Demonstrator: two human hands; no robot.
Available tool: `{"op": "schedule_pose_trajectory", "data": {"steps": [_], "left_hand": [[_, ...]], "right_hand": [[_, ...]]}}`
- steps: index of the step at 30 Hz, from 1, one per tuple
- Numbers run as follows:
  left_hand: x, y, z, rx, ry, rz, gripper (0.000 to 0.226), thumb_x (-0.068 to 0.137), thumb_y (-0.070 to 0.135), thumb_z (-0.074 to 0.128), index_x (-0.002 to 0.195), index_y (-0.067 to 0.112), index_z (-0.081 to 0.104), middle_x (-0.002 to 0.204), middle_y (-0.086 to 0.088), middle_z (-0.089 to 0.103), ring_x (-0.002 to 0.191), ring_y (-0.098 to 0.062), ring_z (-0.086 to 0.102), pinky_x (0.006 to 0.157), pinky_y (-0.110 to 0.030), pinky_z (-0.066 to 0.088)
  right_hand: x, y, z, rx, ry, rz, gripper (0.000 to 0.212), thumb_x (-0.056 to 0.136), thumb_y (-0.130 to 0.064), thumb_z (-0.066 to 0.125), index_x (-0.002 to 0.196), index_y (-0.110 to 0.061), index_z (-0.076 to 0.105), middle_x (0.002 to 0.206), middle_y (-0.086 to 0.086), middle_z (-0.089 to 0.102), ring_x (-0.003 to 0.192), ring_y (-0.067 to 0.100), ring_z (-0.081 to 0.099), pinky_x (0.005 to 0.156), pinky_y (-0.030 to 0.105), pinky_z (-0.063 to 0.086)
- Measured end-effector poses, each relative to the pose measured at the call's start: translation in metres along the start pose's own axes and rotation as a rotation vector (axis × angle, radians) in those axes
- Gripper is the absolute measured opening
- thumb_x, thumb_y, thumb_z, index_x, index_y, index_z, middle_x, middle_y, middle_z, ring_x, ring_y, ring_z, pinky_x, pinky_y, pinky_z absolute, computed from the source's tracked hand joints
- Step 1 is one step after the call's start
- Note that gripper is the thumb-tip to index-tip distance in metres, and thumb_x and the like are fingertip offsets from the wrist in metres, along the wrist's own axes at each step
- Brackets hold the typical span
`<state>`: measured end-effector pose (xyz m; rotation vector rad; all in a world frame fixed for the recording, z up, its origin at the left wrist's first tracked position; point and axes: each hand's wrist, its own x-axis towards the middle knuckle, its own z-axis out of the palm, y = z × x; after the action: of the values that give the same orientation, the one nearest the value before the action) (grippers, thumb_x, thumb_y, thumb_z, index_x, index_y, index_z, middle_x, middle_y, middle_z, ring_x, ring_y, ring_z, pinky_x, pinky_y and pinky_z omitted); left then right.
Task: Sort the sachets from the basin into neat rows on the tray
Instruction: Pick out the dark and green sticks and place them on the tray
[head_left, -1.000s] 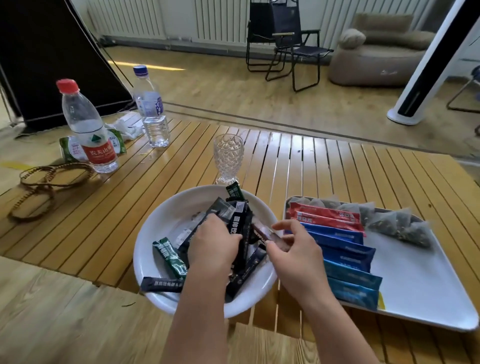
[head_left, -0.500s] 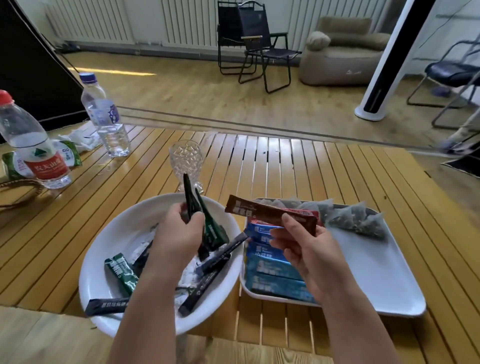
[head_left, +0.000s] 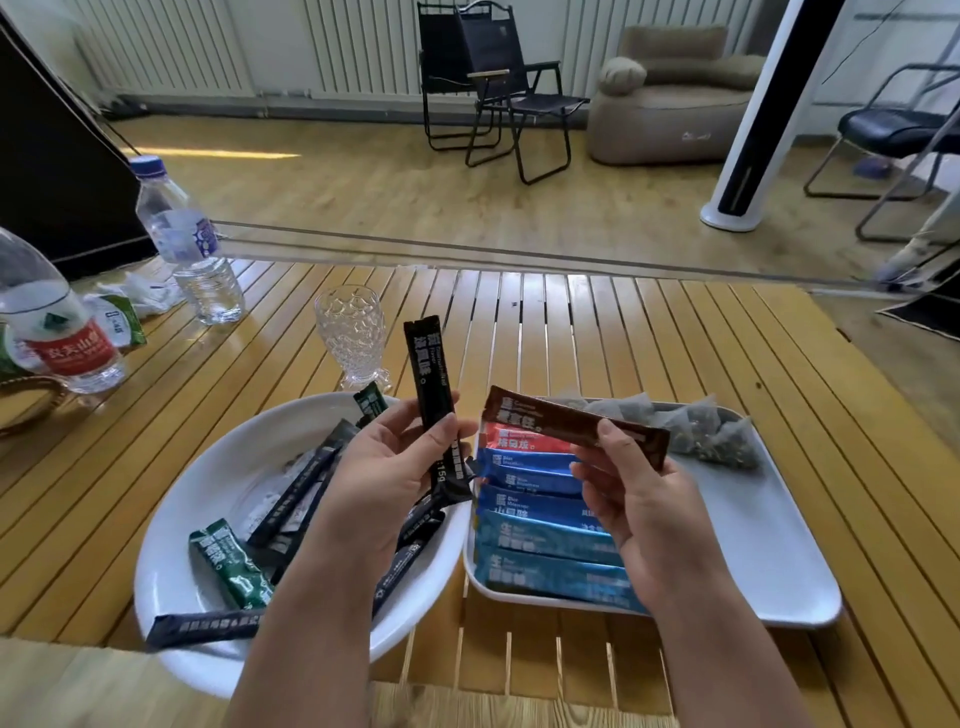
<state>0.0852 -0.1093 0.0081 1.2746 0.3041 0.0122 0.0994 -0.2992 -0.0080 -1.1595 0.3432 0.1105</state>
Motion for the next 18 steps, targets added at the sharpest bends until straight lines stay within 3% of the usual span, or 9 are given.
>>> {"op": "schedule_pose_trajectory", "data": {"steps": [4,8,14,18], "left_hand": [[0.002,-0.002,0.007,-0.113,0.039,-0.021,0.024,0.078,0.014,0.06,0.099,0.013,0.07,0.094,-0.004,0.076,0.093,-0.014,0.067,0.091,-0.034,0.048],[0.005,-0.005,0.01,-0.107,0.095,0.036,0.017,0.082,0.02,0.061,0.09,0.021,0.076,0.092,0.002,0.075,0.089,-0.01,0.066,0.087,-0.03,0.047],[0.002,-0.004,0.018,-0.288,0.082,0.058,0.008,0.077,0.009,0.063,0.085,0.011,0.063,0.076,-0.002,0.073,0.069,-0.008,0.071,0.059,-0.015,0.055],[-0.002,-0.009,0.032,-0.286,0.086,0.112,0.024,0.068,0.02,0.072,0.086,0.008,0.063,0.085,-0.008,0.074,0.085,-0.017,0.073,0.073,-0.024,0.057]], "right_hand": [[-0.001,0.002,-0.01,0.017,-0.006,-0.005,0.017,0.087,-0.023,0.064,0.1,-0.013,0.064,0.089,0.008,0.075,0.082,0.016,0.071,0.071,0.024,0.057],[0.001,0.001,-0.02,0.023,0.114,-0.121,0.023,0.087,-0.017,0.065,0.109,-0.017,0.059,0.103,0.012,0.069,0.09,0.017,0.071,0.071,0.021,0.058],[0.001,-0.003,-0.019,0.076,0.078,-0.066,0.024,0.083,-0.015,0.066,0.105,-0.018,0.059,0.102,0.009,0.069,0.091,0.018,0.071,0.068,0.022,0.059],[-0.003,0.0,-0.011,0.144,-0.025,0.019,0.021,0.083,-0.013,0.065,0.104,-0.012,0.061,0.087,0.009,0.074,0.077,0.016,0.073,0.063,0.021,0.059]]}}
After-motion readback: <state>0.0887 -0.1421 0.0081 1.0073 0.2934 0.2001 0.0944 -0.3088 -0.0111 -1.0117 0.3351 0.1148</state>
